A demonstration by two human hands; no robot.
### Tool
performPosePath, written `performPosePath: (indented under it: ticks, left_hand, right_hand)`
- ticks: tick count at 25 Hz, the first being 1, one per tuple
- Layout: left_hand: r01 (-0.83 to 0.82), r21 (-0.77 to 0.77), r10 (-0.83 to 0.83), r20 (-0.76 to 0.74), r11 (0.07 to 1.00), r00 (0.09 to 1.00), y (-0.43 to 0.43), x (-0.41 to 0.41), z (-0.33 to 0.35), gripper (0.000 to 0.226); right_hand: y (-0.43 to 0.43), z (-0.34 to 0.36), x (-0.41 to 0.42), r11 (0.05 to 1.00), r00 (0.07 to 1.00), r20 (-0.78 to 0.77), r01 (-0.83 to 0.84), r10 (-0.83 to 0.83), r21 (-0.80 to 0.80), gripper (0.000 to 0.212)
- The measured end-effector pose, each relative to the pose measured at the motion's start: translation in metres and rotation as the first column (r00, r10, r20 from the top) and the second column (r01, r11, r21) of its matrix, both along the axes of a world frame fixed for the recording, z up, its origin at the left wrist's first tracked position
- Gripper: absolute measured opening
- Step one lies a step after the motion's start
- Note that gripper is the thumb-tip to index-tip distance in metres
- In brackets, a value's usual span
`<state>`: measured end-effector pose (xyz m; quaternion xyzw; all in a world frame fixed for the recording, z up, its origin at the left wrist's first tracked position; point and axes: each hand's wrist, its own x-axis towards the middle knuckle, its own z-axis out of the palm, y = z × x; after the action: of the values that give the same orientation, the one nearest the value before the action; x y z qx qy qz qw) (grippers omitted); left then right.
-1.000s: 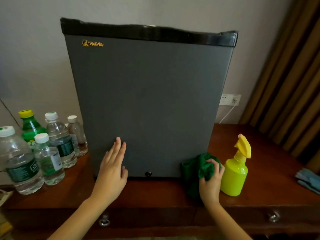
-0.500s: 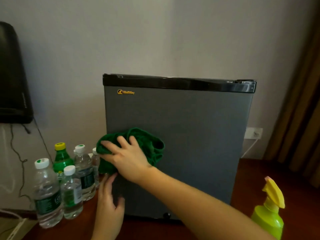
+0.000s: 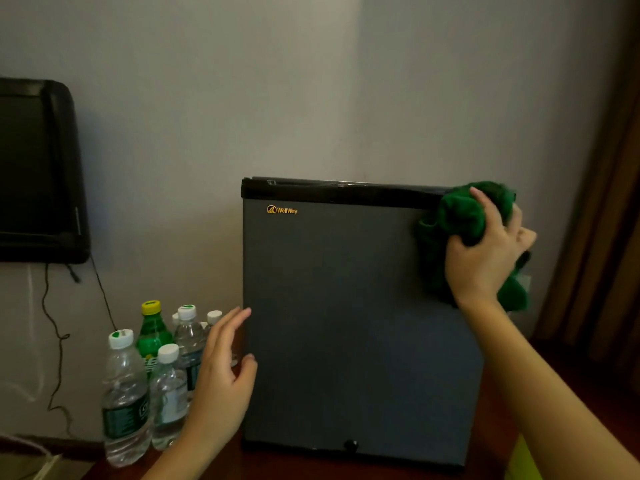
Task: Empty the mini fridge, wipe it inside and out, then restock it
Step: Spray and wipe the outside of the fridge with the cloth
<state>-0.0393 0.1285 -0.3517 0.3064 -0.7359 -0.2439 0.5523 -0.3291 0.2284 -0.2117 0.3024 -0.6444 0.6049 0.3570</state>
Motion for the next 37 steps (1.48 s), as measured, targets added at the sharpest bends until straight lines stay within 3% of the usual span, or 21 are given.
performPosePath:
  ticks: [2,5,8,11,14,16,20,22,25,27,28,29,30,32,33,35,36,37]
  left_hand:
    - [0.035,0.039,-0.034,-0.021,0.999,0.999,-0.004,-0.005,0.01,0.062]
    - [0.141,0.188,-0.112,-0.155,0.972,0.982,-0.004,-0.016,0.035,0.055]
    - [0.159,0.24,-0.104,-0.226,0.958,0.969,0.003,-0.011,0.05,0.048]
    - [0.143,0.266,-0.091,-0.198,0.953,0.976,0.006,0.004,0.048,0.044]
    - [0.13,0.276,-0.085,-0.17,0.952,0.982,0.011,0.012,0.044,0.046]
    - [0.166,0.292,-0.118,-0.177,0.942,0.977,0.019,0.012,0.045,0.046]
    - [0.281,0.308,-0.224,-0.207,0.909,0.952,0.048,-0.002,0.049,0.045]
    - [0.374,0.357,-0.327,-0.186,0.856,0.926,0.074,-0.011,0.042,0.041]
    - [0.481,0.401,-0.445,-0.185,0.78,0.876,0.109,-0.012,0.029,0.043]
    - [0.557,0.44,-0.514,-0.224,0.705,0.828,0.129,-0.009,0.026,0.083]
    - [0.626,0.46,-0.556,-0.295,0.63,0.777,0.139,-0.01,0.024,0.102]
    - [0.714,0.466,-0.593,-0.403,0.523,0.697,0.153,-0.013,0.021,0.11]
    - [0.785,0.453,-0.598,-0.511,0.422,0.617,0.168,-0.017,0.016,0.103]
    - [0.783,0.524,-0.466,-0.631,0.334,0.621,0.196,-0.027,-0.001,0.064]
    - [0.759,0.578,-0.359,-0.669,0.3,0.651,0.2,-0.029,-0.013,0.051]
    - [0.769,0.628,-0.253,-0.73,0.119,0.635,0.196,-0.025,-0.037,0.048]
    - [0.791,0.611,-0.231,-0.766,0.032,0.6,0.193,-0.021,-0.045,0.051]
    - [0.798,0.603,-0.204,-0.781,0.003,0.591,0.19,-0.021,-0.055,0.052]
  right_hand:
    - [-0.034,0.015,0.043,0.993,0.984,-0.176,0.001,0.021,0.119,0.071]
    - [-0.103,0.022,0.139,0.89,0.778,-0.587,0.086,0.221,0.449,0.069]
    - [-0.133,0.03,0.182,0.766,0.678,-0.647,0.19,0.35,0.614,0.065]
    - [-0.115,0.033,0.144,0.803,0.643,-0.694,0.201,0.325,0.562,0.065]
    - [-0.062,0.029,0.07,0.857,0.757,-0.622,0.173,0.2,0.485,0.072]
    - [-0.01,0.018,0.014,0.874,0.874,-0.479,0.169,0.081,0.456,0.075]
    - [0.061,0.025,-0.036,0.799,0.954,-0.298,0.2,-0.027,0.567,0.071]
    - [0.067,0.032,-0.023,0.816,0.981,-0.19,0.077,0.04,0.572,0.066]
    - [0.085,0.011,0.017,0.848,0.942,0.031,-0.315,0.334,0.426,0.06]
    - [0.107,-0.025,0.061,0.709,0.771,0.213,-0.636,0.6,0.305,0.059]
    - [0.116,-0.047,0.086,0.629,0.683,0.274,-0.73,0.677,0.267,0.059]
    - [0.123,-0.07,0.109,0.584,0.657,0.279,-0.753,0.701,0.304,0.061]
    - [0.128,-0.092,0.13,0.559,0.689,0.264,-0.711,0.675,0.426,0.064]
    - [0.149,-0.128,0.159,0.383,0.715,0.354,-0.648,0.603,0.659,0.077]
    - [0.163,-0.139,0.164,0.249,0.633,0.473,-0.723,0.613,0.644,0.084]
    - [0.19,-0.143,0.161,-0.029,0.305,0.649,-0.892,0.697,0.451,0.084]
    - [0.199,-0.141,0.153,-0.105,0.181,0.663,-0.924,0.726,0.367,0.077]
    - [0.205,-0.141,0.14,-0.1,0.133,0.651,-0.946,0.748,0.308,0.068]
